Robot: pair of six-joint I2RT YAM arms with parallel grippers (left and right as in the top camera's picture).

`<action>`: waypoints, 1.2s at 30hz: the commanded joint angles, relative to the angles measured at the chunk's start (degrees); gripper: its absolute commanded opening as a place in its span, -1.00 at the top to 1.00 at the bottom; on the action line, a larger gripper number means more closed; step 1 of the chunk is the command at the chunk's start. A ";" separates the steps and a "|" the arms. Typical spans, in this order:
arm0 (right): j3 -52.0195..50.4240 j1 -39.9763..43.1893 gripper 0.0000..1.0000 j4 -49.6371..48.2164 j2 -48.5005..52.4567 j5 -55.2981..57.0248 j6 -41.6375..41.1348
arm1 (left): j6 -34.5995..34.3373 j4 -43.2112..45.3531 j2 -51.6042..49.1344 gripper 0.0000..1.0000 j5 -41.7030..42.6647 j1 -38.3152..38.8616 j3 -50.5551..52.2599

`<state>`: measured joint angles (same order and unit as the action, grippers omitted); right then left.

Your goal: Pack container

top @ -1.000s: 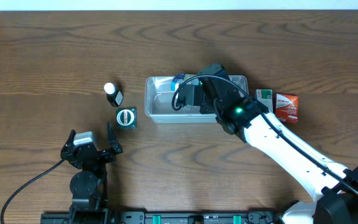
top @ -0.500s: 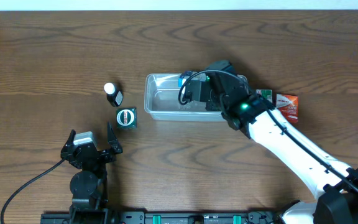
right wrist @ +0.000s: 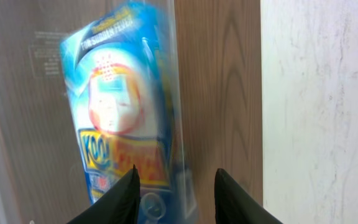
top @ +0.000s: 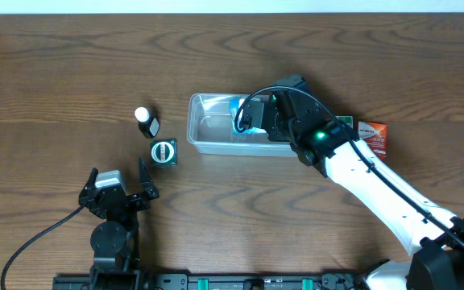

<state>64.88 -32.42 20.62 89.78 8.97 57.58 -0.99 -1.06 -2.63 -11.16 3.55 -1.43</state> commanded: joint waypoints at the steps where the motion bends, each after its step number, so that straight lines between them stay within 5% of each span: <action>1: 0.79 0.31 0.25 -0.07 -0.15 -0.24 -0.37 | 1.01 -1.84 -0.11 -0.96 -1.55 0.02 1.20; 9: 0.79 -0.04 0.17 -0.74 -0.15 -0.72 -3.32 | 1.01 -1.84 -0.11 -0.96 -1.55 0.02 1.20; 18: 0.79 -0.22 -0.57 -3.72 -0.15 -2.97 -17.59 | 0.98 -1.84 -0.11 -0.96 -1.55 0.02 1.20; 27: 0.79 -0.22 -0.92 -4.61 -0.15 -3.69 -29.66 | 0.98 -1.86 -0.11 -0.96 -1.55 0.02 1.20; 31: 0.79 -0.22 -0.95 -6.51 -0.15 -6.80 -34.58 | 0.98 -1.86 -0.11 -0.96 -1.55 0.02 1.20; 36: 0.79 -0.37 -0.61 -13.38 0.11 -19.30 -49.42 | 0.98 -1.84 -0.11 -0.96 -1.55 0.02 1.20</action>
<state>64.90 -32.42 9.32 89.78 -0.71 20.34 -1.02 -1.06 -2.63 -11.16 3.55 -1.43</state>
